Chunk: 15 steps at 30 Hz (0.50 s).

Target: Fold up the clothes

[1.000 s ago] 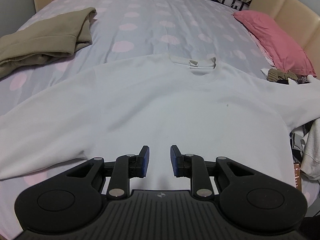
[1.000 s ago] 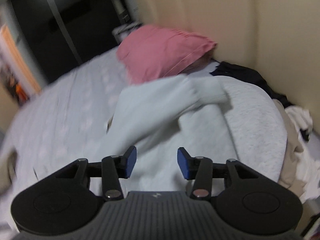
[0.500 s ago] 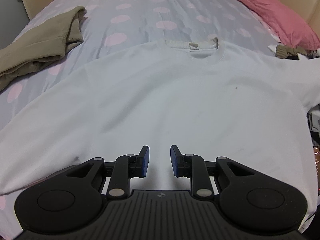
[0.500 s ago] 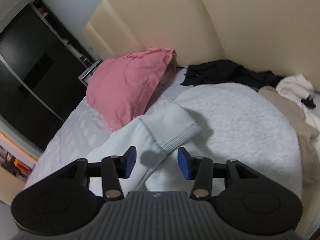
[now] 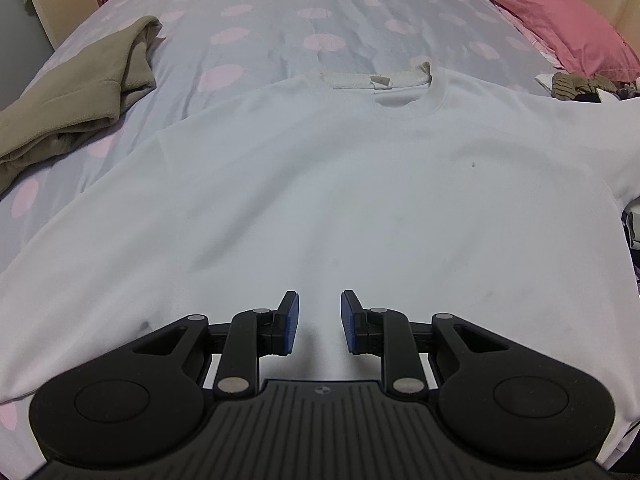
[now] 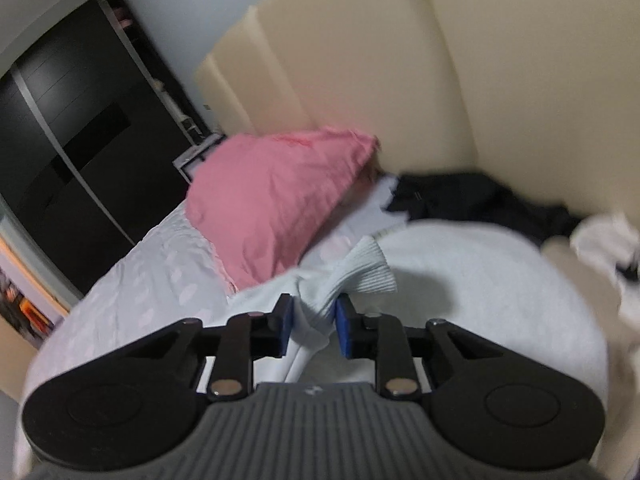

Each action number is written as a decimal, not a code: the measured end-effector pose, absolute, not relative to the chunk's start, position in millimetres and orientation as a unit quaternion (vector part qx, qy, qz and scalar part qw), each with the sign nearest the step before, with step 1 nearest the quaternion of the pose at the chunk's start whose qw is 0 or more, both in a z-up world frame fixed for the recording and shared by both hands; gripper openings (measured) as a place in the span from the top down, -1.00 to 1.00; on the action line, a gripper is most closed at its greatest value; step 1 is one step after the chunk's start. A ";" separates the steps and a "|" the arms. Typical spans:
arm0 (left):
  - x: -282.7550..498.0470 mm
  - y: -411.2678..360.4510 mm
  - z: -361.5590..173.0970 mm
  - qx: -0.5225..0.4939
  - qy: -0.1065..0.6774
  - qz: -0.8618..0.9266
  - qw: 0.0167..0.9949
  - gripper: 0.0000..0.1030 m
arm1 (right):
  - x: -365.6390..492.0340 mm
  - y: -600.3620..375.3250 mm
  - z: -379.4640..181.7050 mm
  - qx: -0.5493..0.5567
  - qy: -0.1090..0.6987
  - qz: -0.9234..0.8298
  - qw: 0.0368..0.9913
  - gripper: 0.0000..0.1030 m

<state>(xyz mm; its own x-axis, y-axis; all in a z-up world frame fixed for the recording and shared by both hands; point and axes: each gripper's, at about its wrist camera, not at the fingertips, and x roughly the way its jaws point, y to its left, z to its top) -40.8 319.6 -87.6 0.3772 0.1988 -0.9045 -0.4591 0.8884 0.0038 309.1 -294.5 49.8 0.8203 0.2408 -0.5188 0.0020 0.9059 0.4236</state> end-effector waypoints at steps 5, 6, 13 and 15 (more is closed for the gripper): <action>-44.8 318.4 -82.0 -0.128 0.513 0.198 0.825 0.59 | 285.1 -266.0 89.8 0.151 0.254 0.110 0.949 0.61; -45.5 318.5 -80.7 -0.129 0.512 0.198 0.826 0.59 | 278.2 -258.9 98.3 0.142 0.245 0.122 0.951 0.63; -50.3 317.6 -69.3 -0.138 0.497 0.197 0.834 0.59 | 230.5 -196.7 153.1 0.093 0.200 0.227 0.948 0.97; -52.1 316.5 -65.5 -0.138 0.492 0.195 0.837 0.59 | 219.8 -176.0 162.9 0.079 0.205 0.250 0.943 0.98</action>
<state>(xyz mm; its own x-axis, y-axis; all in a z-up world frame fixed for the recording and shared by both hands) -52.1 316.5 -65.5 0.4396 0.1912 -0.8776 -0.4629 0.8856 -0.0389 219.8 -176.0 162.9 0.7911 0.5040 -0.3466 -0.4396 0.8625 0.2508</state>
